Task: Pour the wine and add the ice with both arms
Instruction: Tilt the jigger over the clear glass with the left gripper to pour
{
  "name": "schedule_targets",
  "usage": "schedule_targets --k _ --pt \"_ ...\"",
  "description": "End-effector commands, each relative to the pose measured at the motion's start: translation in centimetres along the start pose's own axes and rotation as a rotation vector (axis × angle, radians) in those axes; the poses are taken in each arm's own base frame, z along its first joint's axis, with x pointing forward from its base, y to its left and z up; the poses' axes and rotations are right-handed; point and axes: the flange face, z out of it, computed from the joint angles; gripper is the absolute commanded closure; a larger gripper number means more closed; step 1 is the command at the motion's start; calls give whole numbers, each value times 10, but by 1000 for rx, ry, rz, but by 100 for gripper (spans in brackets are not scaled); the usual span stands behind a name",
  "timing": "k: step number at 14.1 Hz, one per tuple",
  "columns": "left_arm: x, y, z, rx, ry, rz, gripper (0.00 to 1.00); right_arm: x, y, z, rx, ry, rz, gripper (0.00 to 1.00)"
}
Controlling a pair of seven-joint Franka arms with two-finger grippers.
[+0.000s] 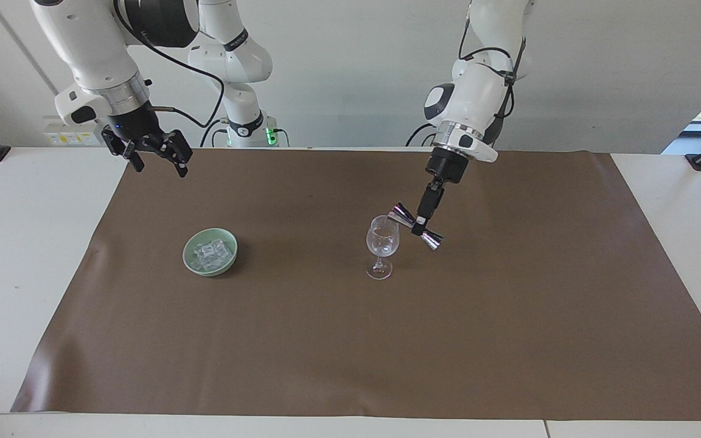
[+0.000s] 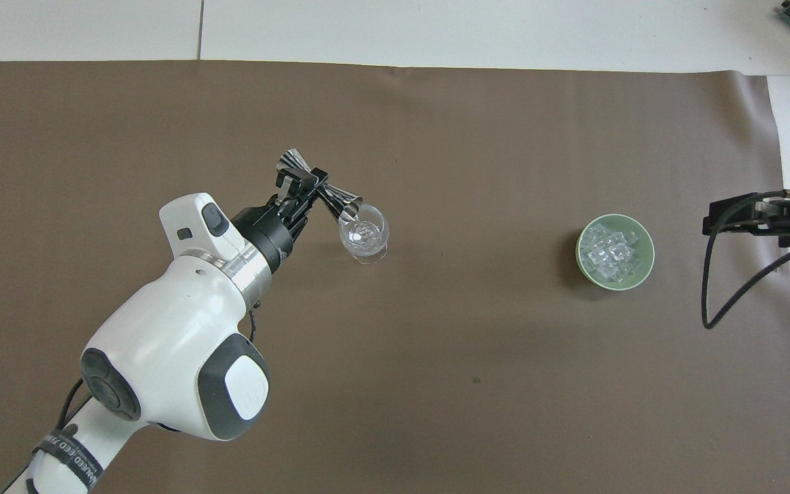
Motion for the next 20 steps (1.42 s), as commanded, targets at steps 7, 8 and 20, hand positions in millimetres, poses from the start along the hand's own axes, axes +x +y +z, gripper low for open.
schedule_targets --k 7,8,20 --pt "-20 6 -6 -15 14 244 100 -1 3 -4 9 -7 20 0" --pt "-20 6 -6 -16 15 254 100 -1 2 -4 9 -7 19 0" --pt "-17 10 -5 -16 23 492 100 -1 3 -4 9 -7 20 0"
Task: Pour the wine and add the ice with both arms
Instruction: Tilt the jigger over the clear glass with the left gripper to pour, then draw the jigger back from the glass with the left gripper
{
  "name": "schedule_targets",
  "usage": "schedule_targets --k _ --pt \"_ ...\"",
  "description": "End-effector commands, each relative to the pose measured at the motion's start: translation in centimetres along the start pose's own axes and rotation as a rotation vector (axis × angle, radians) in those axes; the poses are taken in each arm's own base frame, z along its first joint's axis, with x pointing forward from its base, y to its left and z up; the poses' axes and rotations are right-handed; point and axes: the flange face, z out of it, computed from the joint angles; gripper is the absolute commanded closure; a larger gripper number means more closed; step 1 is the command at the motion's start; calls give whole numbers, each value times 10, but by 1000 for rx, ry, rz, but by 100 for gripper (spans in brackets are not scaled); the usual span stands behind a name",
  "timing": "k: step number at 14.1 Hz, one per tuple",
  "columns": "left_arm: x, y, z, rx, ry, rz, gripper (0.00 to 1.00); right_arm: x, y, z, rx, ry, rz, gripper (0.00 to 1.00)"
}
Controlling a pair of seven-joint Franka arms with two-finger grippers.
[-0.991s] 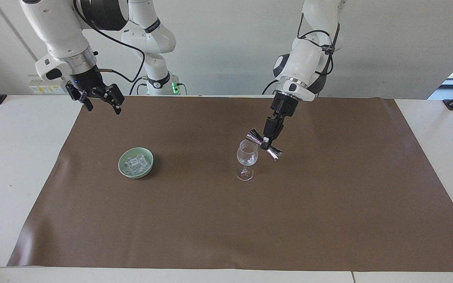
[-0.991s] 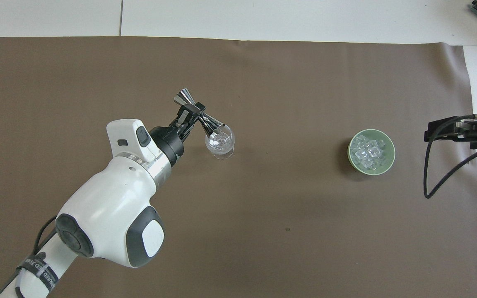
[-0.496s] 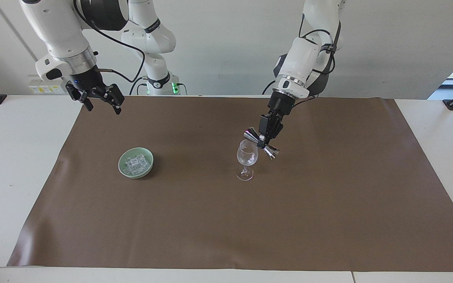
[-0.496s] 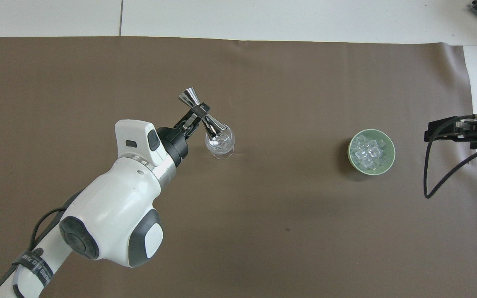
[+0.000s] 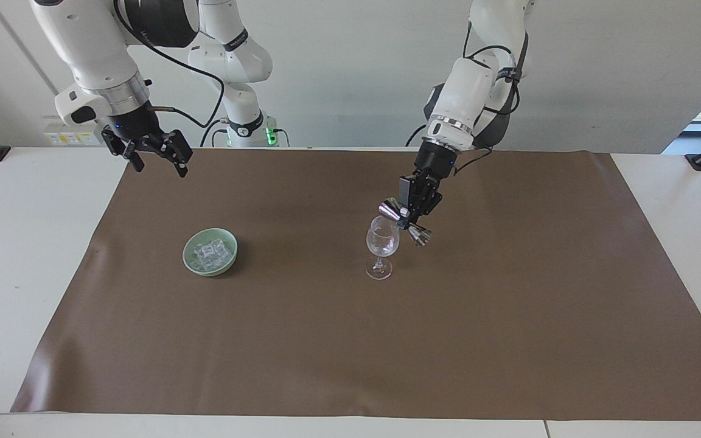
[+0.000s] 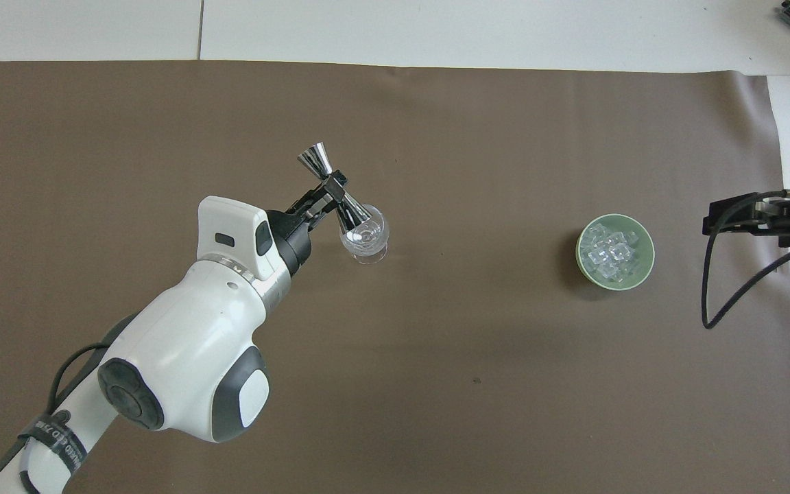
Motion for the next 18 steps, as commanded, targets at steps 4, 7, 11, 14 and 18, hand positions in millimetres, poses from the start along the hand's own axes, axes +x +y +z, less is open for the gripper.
schedule_targets --k 4,7,11,14,18 --pt "8 -2 -3 1 21 28 100 -1 3 -4 9 -7 20 0" --pt "13 1 1 -6 15 3 100 -1 2 -4 9 -7 19 0" --pt "25 -6 4 19 4 -107 100 -1 3 -4 9 -7 20 0" --pt "26 -5 10 61 -42 -207 100 -1 3 -4 9 -7 20 0" --pt "35 -15 14 131 -66 -367 100 -1 3 -4 9 -7 20 0"
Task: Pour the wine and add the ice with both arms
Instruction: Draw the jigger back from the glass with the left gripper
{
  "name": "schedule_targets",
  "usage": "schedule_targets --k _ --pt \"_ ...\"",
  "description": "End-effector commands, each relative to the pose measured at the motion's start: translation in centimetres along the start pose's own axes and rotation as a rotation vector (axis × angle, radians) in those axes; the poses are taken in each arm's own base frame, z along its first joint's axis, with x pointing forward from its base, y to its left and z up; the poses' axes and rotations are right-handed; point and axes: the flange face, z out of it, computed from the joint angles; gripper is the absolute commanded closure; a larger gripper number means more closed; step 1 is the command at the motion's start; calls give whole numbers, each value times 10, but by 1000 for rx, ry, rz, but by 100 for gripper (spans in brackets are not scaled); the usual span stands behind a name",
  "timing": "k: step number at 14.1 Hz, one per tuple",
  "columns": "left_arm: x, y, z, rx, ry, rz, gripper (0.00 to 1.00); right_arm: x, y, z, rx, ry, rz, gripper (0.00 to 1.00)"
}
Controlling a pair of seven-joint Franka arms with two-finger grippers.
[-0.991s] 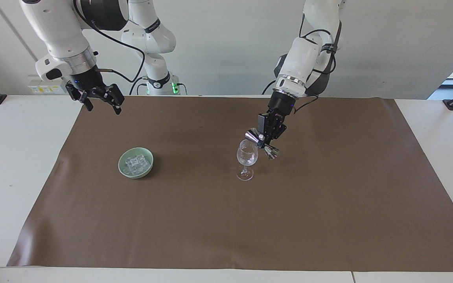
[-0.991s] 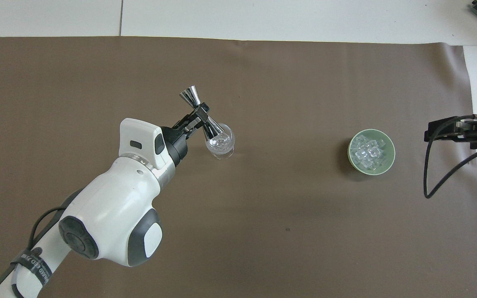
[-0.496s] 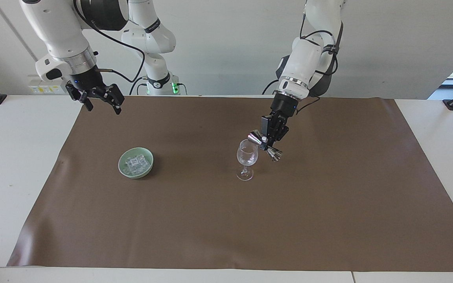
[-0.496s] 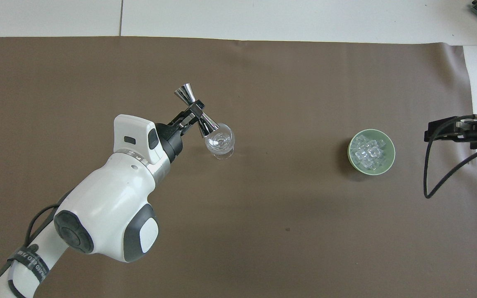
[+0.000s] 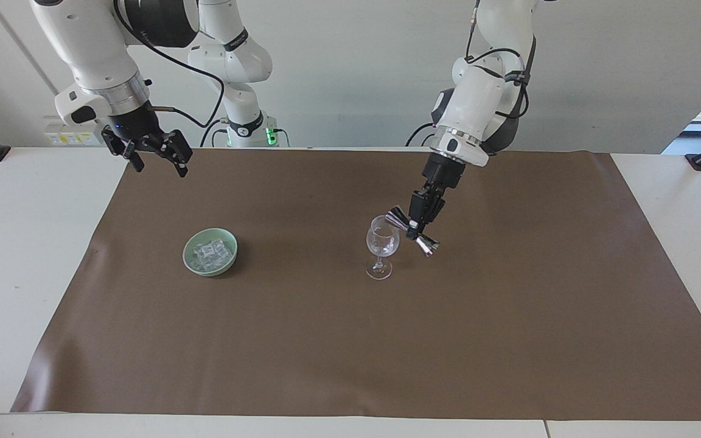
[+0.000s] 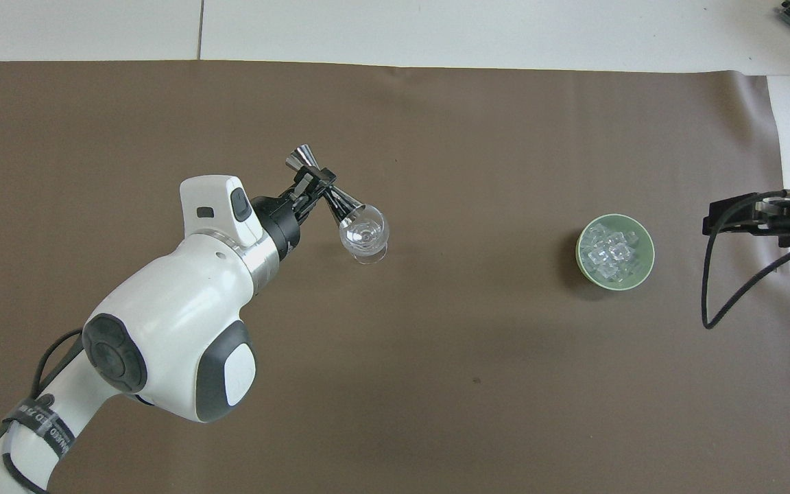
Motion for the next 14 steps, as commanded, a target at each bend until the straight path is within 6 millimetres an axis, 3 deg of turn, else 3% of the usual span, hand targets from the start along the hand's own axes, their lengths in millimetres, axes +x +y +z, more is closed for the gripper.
schedule_targets --k 1,6,11,14 --pt "24 3 -2 52 -7 -74 100 -1 3 -4 9 -7 20 0" --pt "66 24 -16 147 -46 -111 100 -1 3 -4 9 -7 20 0" --pt "122 26 -19 230 -89 -64 100 -3 -5 -4 9 -7 3 0" --pt "156 11 -20 288 -112 -19 100 -7 -8 -3 7 -21 -10 0"
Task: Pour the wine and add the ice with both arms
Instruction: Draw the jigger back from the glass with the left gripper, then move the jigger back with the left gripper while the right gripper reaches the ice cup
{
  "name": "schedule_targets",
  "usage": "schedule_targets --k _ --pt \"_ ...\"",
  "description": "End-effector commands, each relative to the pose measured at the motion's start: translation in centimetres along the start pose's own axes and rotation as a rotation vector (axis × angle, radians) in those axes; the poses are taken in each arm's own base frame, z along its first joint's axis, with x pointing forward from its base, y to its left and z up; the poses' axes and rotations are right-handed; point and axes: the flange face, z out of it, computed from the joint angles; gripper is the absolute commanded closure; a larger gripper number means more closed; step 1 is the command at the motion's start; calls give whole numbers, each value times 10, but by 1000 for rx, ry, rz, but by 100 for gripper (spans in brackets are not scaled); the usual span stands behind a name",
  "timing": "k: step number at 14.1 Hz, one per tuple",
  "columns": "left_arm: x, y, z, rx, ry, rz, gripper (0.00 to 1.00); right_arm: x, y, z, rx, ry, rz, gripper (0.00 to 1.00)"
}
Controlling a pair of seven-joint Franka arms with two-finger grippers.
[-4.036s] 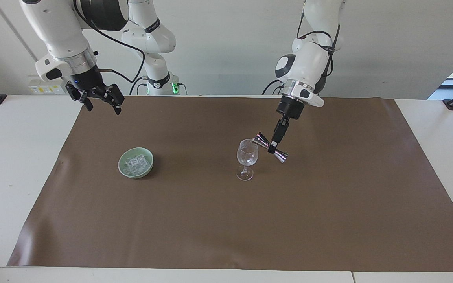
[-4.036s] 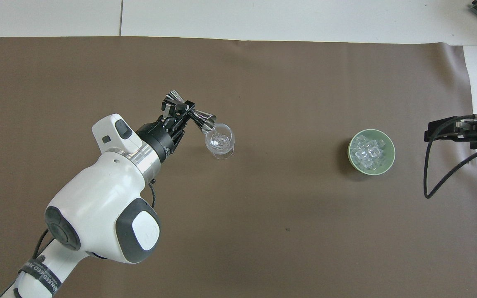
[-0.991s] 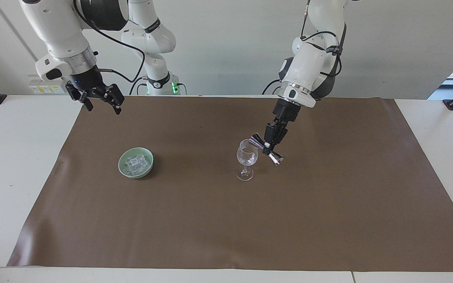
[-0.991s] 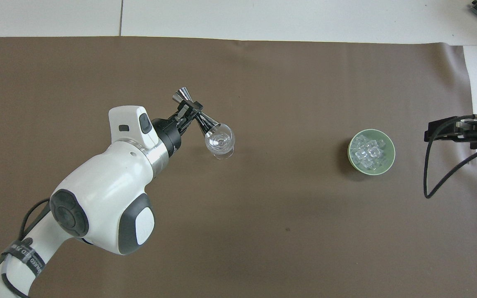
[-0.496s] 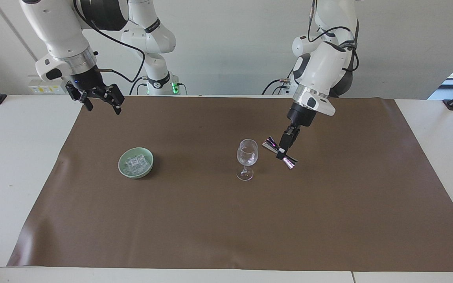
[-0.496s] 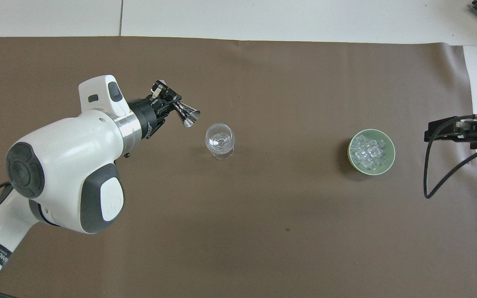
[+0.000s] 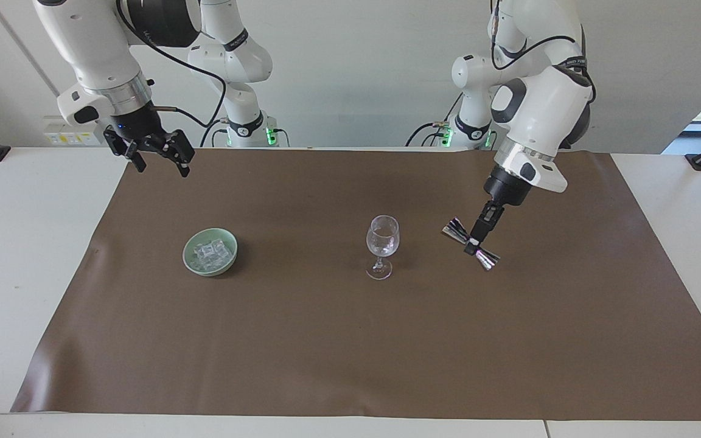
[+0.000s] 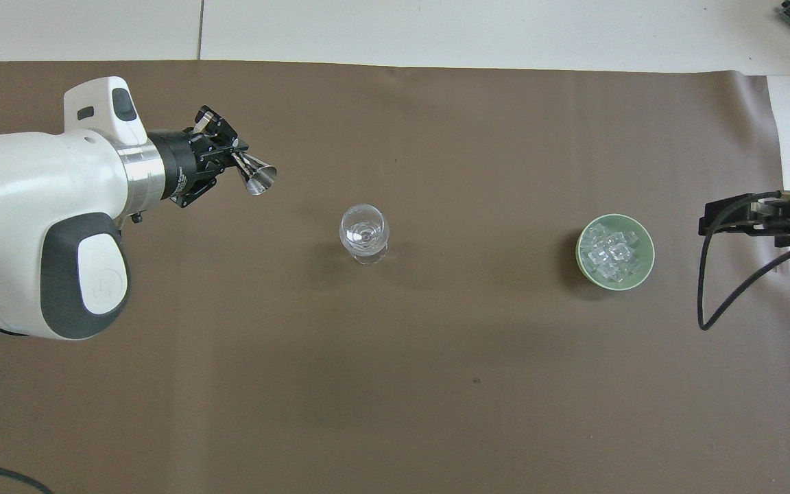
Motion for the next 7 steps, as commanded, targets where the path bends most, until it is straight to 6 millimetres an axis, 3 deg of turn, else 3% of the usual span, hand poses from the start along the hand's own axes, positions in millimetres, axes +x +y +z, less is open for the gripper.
schedule_targets --k 1,3,7 --pt "26 -5 2 40 -17 24 100 -7 -7 -1 8 -18 -8 0" --pt "48 -21 -2 76 -30 -32 100 -5 -11 0 9 -8 -23 0" --pt "84 -72 -25 175 -162 -215 100 2 -12 36 11 2 -133 0"
